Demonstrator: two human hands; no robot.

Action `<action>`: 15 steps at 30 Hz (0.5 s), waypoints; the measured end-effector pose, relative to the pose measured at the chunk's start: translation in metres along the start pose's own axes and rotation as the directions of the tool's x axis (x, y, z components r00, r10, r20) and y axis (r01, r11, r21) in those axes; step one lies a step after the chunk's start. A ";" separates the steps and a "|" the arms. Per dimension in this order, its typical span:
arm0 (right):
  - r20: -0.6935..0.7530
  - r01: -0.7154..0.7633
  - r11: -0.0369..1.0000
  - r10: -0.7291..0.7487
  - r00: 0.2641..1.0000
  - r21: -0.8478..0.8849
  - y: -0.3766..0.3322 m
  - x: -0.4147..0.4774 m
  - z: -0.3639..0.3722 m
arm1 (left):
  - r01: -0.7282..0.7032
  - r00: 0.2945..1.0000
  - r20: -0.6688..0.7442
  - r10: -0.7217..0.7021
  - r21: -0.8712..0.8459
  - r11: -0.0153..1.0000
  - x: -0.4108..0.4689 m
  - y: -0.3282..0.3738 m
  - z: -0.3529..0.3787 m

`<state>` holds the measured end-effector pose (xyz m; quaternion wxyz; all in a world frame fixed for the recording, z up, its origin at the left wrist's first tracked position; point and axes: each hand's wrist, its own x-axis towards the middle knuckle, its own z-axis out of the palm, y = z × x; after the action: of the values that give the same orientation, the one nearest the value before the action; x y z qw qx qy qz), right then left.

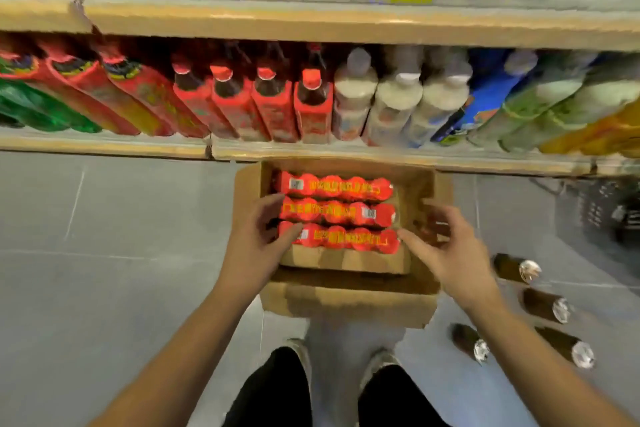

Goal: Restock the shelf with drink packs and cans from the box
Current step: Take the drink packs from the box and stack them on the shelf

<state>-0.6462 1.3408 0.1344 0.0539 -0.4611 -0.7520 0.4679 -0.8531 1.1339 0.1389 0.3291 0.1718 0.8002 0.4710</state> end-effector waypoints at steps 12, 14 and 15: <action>0.073 -0.050 0.988 0.061 0.996 -0.146 0.174 0.068 0.113 | 0.085 0.994 -0.080 -0.068 0.230 0.969 0.069 -0.195 0.061; 0.072 -0.092 0.987 0.102 0.992 -0.129 0.182 0.074 0.120 | 0.107 0.992 -0.084 -0.090 0.240 0.965 0.077 -0.202 0.068; 0.077 -0.106 0.987 0.116 0.990 -0.121 0.186 0.077 0.122 | 0.124 0.991 -0.077 -0.109 0.240 0.963 0.080 -0.204 0.070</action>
<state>-0.6333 1.3436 -0.1007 -0.0308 -0.4845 -0.7528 0.4445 -0.8563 1.1240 -0.0909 0.3071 0.1487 0.8709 0.3538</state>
